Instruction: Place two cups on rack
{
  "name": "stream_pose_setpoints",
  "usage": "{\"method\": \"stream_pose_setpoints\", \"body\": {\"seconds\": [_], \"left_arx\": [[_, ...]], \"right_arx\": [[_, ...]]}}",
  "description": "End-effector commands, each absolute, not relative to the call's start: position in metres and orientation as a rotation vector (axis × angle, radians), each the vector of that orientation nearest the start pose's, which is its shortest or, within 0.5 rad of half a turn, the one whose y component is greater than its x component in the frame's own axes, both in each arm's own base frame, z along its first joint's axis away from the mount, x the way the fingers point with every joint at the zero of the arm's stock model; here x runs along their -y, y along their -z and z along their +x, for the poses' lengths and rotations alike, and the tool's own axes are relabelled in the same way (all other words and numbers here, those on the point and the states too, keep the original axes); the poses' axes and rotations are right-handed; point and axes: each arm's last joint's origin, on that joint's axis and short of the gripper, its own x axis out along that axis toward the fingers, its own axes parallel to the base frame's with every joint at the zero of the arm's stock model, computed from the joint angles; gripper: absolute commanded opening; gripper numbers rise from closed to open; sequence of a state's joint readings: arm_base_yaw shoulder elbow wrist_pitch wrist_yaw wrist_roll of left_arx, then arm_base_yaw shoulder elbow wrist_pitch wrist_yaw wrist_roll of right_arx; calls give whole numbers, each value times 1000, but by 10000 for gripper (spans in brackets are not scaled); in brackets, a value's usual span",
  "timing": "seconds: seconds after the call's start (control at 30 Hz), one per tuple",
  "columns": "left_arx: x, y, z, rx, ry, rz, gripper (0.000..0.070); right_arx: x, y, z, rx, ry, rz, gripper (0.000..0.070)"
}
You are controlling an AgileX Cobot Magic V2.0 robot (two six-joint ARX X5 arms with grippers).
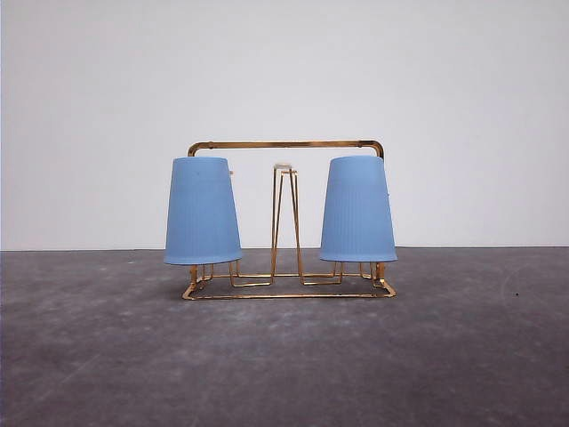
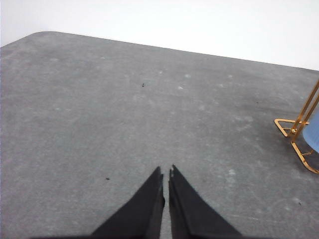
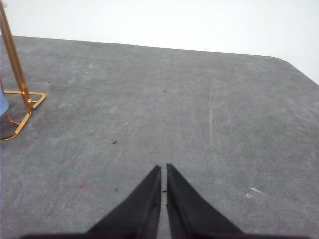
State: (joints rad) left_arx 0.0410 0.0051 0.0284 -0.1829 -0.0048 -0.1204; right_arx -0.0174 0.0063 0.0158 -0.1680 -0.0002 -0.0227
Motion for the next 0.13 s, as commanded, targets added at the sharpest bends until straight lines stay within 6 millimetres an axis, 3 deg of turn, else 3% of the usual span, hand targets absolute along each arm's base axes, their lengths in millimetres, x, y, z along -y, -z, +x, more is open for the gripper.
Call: {"method": "stream_pose_setpoints", "body": {"seconds": [0.0,0.1], "left_arx": [[-4,-150,95,-174,-60,-122,0],[-4,-150,95,-174,-60,-122,0]], "right_arx": [[2,-152,96,-149,15,-17,17],[2,-152,96,-149,15,-17,17]]}}
